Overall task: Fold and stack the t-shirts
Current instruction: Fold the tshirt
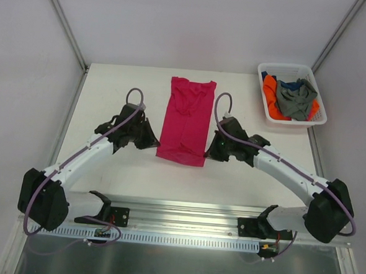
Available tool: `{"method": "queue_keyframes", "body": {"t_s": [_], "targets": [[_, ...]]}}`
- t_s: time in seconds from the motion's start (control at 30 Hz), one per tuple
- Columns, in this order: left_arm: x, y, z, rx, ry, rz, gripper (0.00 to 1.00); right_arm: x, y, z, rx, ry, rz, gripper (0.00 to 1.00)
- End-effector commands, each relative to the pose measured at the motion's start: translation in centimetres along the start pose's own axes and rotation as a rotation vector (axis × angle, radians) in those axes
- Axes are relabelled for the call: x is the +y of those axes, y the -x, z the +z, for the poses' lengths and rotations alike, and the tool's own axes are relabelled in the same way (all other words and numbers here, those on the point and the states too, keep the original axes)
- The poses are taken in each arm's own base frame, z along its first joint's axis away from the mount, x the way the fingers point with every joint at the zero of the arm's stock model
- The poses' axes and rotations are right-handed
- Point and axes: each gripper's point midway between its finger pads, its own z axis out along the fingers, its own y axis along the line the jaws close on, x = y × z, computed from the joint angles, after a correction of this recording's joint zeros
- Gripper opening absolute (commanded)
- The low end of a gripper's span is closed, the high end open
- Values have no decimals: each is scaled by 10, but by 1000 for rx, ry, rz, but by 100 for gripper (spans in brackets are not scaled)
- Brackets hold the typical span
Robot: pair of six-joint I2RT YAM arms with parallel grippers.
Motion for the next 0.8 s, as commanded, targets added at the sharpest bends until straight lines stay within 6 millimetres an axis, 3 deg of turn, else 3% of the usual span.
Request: {"method": "queue_keyframes", "body": {"t_s": [0.0,0.37,0.5,0.77], "targets": [[-23,34,-4,-50,-23,91,0,9,23,1,34,24,-75,1],[-37,100,42,-63,6,99,0,17,113,42,31,81,-72,1],[-39,111,60,-48,13,90,0,20,127,53,35,91,-96,1],[-27,125,87,-25,45,67,0,16,133,70,66,148,-136,1]]}}
